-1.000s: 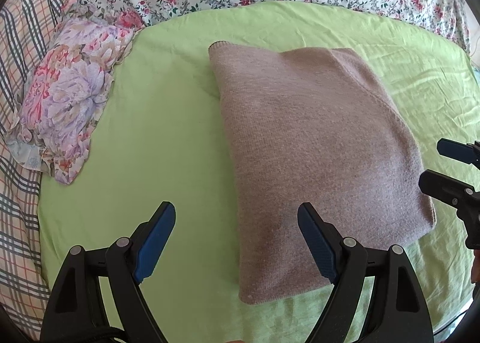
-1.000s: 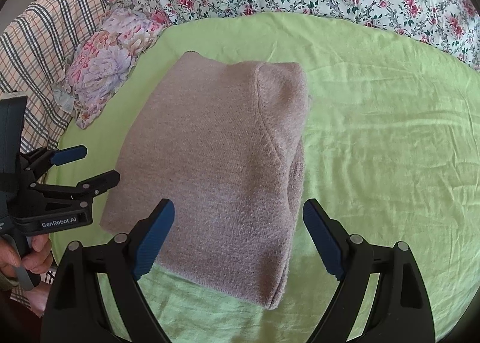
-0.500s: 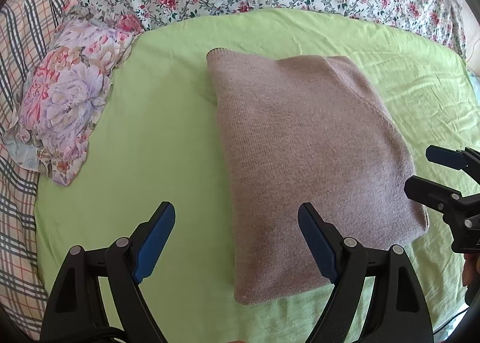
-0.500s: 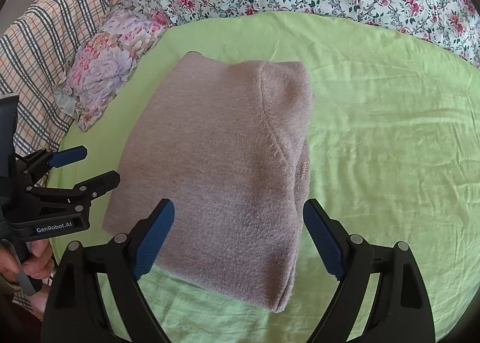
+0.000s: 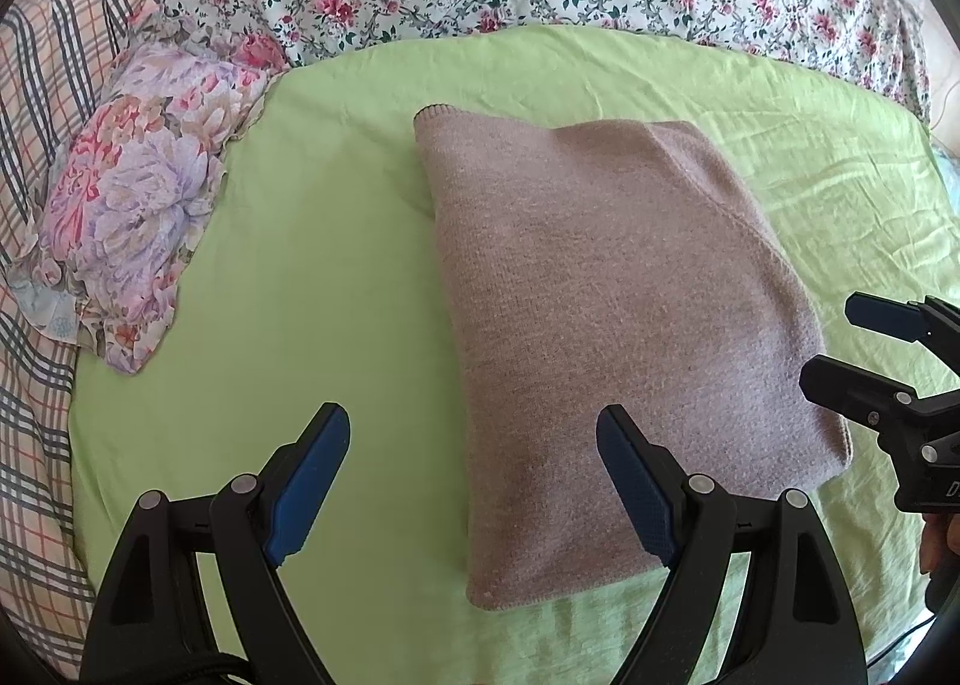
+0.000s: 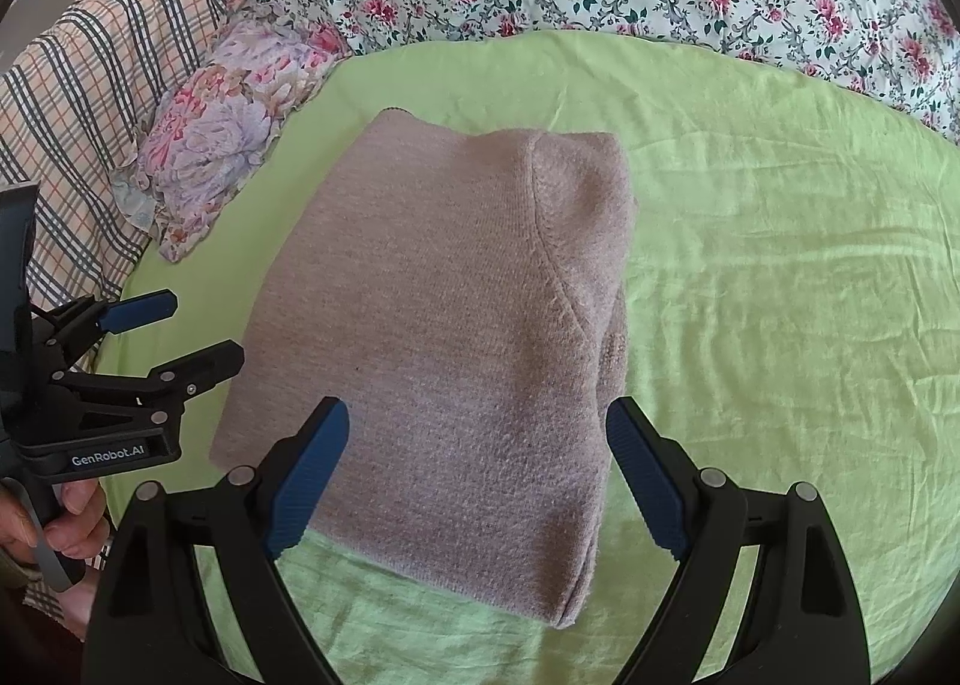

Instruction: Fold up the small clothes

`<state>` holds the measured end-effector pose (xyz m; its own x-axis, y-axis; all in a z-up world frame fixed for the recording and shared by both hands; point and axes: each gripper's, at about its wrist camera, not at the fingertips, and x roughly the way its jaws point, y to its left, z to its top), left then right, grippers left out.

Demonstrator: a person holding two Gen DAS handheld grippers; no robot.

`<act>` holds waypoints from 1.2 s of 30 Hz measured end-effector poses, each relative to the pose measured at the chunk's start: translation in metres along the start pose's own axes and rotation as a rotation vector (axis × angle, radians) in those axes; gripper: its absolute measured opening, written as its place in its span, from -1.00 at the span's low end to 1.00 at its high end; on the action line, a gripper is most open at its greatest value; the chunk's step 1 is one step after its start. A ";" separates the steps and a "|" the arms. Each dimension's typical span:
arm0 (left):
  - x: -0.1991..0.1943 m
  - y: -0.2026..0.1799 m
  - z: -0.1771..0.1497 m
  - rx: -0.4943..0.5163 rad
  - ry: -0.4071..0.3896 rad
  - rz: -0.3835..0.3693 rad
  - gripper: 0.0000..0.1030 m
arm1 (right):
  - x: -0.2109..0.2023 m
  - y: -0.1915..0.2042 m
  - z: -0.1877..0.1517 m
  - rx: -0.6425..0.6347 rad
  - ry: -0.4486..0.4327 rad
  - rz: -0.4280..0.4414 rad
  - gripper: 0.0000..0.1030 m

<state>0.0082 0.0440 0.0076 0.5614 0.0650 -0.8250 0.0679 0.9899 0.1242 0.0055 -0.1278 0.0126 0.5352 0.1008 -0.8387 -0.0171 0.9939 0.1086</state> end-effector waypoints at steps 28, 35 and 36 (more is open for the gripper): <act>-0.004 -0.003 0.003 -0.014 -0.020 -0.004 0.66 | -0.002 0.003 0.003 -0.008 -0.010 -0.004 0.71; -0.002 -0.004 0.005 -0.016 -0.016 -0.009 0.67 | -0.001 0.002 0.006 -0.003 -0.015 -0.003 0.71; -0.002 -0.004 0.005 -0.017 -0.017 -0.009 0.67 | -0.001 0.002 0.007 -0.001 -0.017 -0.003 0.71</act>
<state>0.0109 0.0391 0.0113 0.5750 0.0536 -0.8164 0.0594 0.9925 0.1070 0.0109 -0.1265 0.0172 0.5494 0.0966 -0.8300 -0.0159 0.9943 0.1052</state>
